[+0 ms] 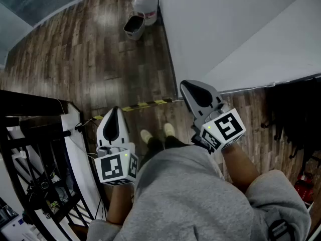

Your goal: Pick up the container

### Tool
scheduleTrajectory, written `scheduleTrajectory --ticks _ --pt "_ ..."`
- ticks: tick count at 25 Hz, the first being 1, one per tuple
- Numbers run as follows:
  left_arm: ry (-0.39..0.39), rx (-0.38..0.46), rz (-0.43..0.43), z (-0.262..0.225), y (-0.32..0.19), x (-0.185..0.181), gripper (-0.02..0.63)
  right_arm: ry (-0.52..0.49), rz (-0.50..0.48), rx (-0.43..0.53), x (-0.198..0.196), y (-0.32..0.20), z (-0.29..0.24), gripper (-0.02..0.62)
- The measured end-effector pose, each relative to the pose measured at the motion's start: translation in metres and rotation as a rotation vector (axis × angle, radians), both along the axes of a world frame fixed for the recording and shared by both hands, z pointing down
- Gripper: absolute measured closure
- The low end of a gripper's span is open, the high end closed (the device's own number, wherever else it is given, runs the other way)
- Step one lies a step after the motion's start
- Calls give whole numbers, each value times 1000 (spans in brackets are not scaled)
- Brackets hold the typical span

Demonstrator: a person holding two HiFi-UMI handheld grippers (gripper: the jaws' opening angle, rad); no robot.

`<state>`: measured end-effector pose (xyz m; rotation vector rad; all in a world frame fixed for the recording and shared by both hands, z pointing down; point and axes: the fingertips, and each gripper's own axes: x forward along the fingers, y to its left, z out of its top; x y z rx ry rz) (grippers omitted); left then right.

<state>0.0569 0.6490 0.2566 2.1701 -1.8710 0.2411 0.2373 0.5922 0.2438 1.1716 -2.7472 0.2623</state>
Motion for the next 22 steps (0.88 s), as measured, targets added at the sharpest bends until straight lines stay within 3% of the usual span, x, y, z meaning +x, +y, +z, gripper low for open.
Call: scheduleTrajectory --ticks 15,22 --pt "0 -5 32 -10 -26 -42 592 -28 23 18 -51 -20 -12 571" --pt "9 21 34 -18 -34 -75 592 -75 34 -25 -81 -24 -9 571"
